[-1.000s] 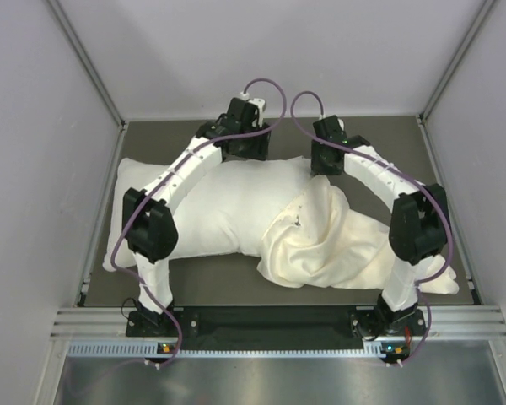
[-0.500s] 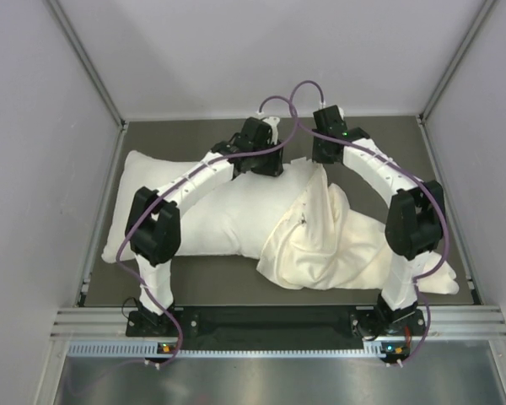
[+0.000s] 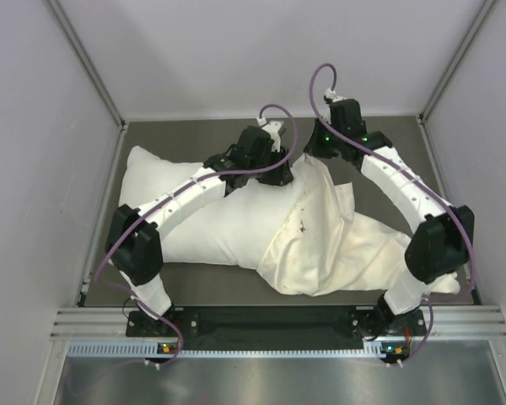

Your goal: Put the pillow into the pillowcase

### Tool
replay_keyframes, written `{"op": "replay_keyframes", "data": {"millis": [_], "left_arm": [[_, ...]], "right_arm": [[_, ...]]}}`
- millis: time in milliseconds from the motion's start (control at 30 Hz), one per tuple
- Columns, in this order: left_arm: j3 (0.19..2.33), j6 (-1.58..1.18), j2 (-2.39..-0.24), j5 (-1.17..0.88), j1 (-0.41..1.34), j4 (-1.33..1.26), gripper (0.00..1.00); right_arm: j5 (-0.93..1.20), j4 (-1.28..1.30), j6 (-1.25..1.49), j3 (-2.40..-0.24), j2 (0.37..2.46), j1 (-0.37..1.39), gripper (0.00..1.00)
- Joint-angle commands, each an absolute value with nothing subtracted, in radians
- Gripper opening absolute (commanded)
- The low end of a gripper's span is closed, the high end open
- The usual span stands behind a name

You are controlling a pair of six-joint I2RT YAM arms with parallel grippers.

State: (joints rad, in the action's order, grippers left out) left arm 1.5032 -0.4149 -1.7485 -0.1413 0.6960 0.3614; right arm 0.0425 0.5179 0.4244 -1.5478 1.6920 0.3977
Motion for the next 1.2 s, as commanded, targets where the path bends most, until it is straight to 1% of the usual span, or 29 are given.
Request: {"op": "replay_keyframes", "data": {"millis": [0,133,300,367,467,500,567,600,633,700,800,833,1033,1167], "left_arm": [[1.465,-0.462,-1.692,-0.167,0.713,0.322,0.46],[1.419,-0.486,-1.675,-0.181,0.698,0.299,0.45],[1.385,-0.522,-1.614,-0.192,0.696,0.265,0.45],[1.385,-0.519,-1.585,-0.178,0.695,0.281,0.45],[1.397,-0.490,-1.514,-0.109,0.674,0.362,0.50],[1.413,-0.482,-1.485,-0.097,0.661,0.394,0.54],[1.425,-0.454,-1.460,-0.101,0.614,0.443,0.56],[1.425,-0.445,-1.439,-0.133,0.595,0.448,0.58],[1.424,-0.434,-1.430,-0.144,0.578,0.454,0.64],[1.422,-0.393,-1.417,-0.201,0.537,0.454,0.66],[1.428,-0.302,-1.428,-0.279,0.520,0.417,0.68],[1.430,-0.254,-1.434,-0.346,0.520,0.402,0.68],[1.459,-0.160,-1.494,-0.572,0.520,0.312,0.68],[1.425,-0.152,-1.479,-0.580,0.520,0.236,0.73]], "right_arm": [[0.256,0.327,0.520,-1.526,1.545,0.417,0.00],[0.388,0.292,0.577,-1.470,1.484,0.457,0.00],[0.414,0.301,0.595,-1.433,1.459,0.541,0.00],[0.384,0.313,0.594,-1.414,1.441,0.549,0.00],[0.286,0.342,0.580,-1.381,1.381,0.548,0.00],[0.253,0.356,0.578,-1.371,1.355,0.548,0.00],[0.232,0.367,0.580,-1.365,1.332,0.548,0.00],[0.226,0.367,0.584,-1.350,1.304,0.546,0.00],[0.216,0.361,0.591,-1.344,1.290,0.548,0.00],[0.212,0.353,0.601,-1.325,1.254,0.552,0.00],[0.196,0.350,0.607,-1.315,1.218,0.563,0.00],[0.193,0.353,0.609,-1.313,1.213,0.564,0.00],[0.195,0.376,0.604,-1.322,1.200,0.575,0.00],[0.183,0.391,0.600,-1.328,1.195,0.578,0.00]]}}
